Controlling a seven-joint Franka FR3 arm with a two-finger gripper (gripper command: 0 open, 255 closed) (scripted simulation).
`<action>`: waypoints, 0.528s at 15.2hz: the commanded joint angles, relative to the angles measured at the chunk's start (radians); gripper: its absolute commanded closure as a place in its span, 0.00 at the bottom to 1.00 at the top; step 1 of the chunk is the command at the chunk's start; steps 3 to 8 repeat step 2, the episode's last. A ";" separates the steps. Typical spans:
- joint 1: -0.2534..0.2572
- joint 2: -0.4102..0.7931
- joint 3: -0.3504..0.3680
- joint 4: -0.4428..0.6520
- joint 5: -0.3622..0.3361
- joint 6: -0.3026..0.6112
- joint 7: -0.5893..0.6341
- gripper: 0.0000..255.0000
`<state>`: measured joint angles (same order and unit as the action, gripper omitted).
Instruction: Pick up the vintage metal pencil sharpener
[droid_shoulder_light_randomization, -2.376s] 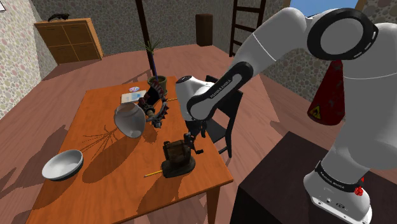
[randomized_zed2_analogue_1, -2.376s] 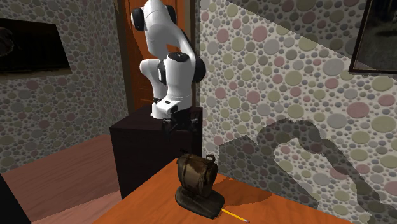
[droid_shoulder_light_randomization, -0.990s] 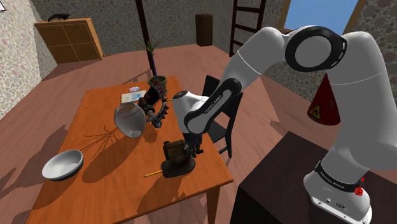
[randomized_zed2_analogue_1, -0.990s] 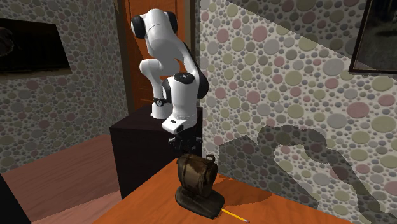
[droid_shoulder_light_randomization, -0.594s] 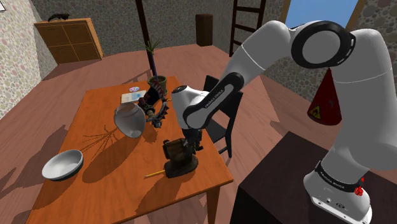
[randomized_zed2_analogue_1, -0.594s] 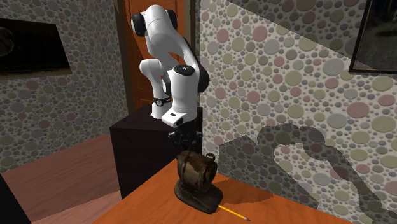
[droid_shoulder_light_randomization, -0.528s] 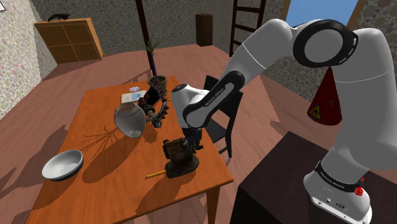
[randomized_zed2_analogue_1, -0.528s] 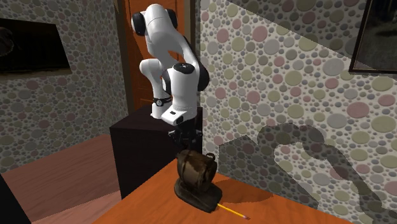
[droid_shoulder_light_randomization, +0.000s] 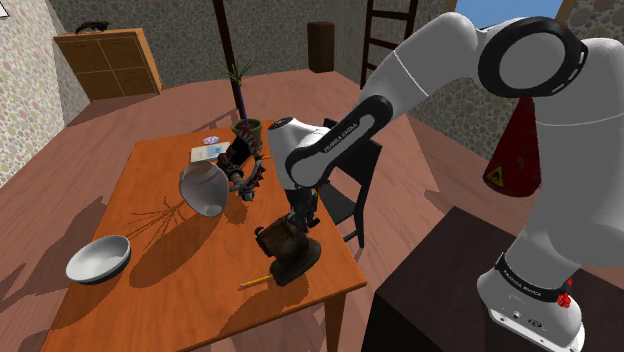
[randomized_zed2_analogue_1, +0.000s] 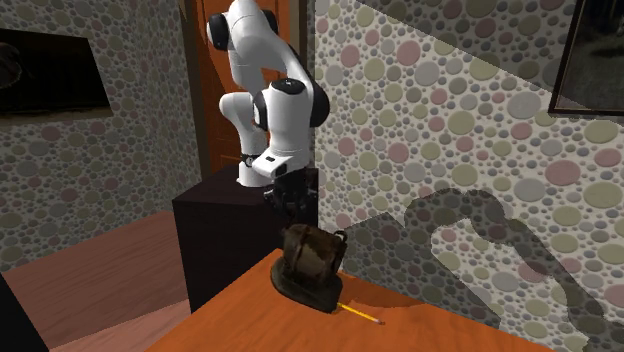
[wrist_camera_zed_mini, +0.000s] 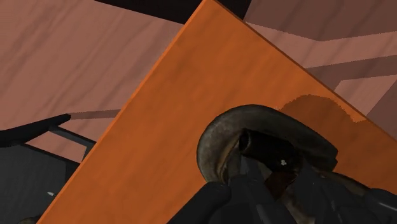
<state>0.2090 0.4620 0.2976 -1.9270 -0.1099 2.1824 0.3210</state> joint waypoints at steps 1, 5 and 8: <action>-0.001 -0.011 0.002 0.004 0.004 -0.012 -0.001 1.00; -0.001 -0.011 0.002 0.004 0.004 -0.012 -0.001 1.00; -0.001 -0.011 0.002 0.004 0.004 -0.012 -0.001 1.00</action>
